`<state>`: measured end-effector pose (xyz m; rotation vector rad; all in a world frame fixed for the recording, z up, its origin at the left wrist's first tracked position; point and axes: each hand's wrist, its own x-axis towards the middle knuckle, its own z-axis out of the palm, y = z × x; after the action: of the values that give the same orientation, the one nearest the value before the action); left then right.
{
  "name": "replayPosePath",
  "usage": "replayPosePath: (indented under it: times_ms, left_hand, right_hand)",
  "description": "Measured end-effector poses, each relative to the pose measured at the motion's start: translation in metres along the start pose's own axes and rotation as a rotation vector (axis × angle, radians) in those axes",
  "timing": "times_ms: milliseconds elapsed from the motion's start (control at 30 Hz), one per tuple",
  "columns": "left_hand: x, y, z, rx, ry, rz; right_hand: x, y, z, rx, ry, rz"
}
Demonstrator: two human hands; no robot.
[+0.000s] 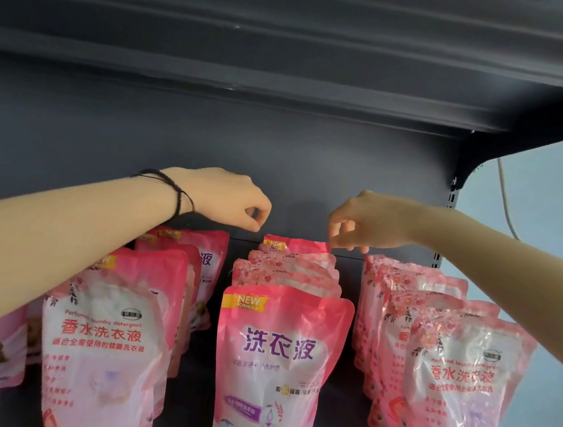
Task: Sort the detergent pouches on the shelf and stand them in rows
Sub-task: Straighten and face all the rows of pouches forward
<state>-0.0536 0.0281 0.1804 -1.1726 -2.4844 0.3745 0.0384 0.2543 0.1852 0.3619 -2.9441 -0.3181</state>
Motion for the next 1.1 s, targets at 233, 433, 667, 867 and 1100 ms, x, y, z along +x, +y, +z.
replayPosePath:
  times_ms: [233, 433, 667, 867, 1100]
  left_hand:
    - [0.064, -0.019, 0.027, -0.118, -0.094, -0.057]
    - [0.1, -0.018, 0.057, -0.187, -0.16, -0.066]
    - [0.11, -0.01, 0.074, -0.181, -0.12, -0.129]
    - [0.106, -0.009, 0.073, -0.274, -0.069, -0.185]
    - [0.083, -0.026, 0.044, -0.773, 0.228, -0.354]
  right_hand:
    - [0.068, 0.033, 0.015, -0.118, -0.116, 0.113]
    - [0.101, 0.048, 0.038, -0.145, -0.207, 0.108]
    - [0.116, 0.047, 0.057, -0.147, -0.148, 0.138]
    - [0.123, 0.042, 0.06, -0.184, -0.159, 0.191]
    - [0.118, 0.054, 0.038, 0.442, 0.19, 0.287]
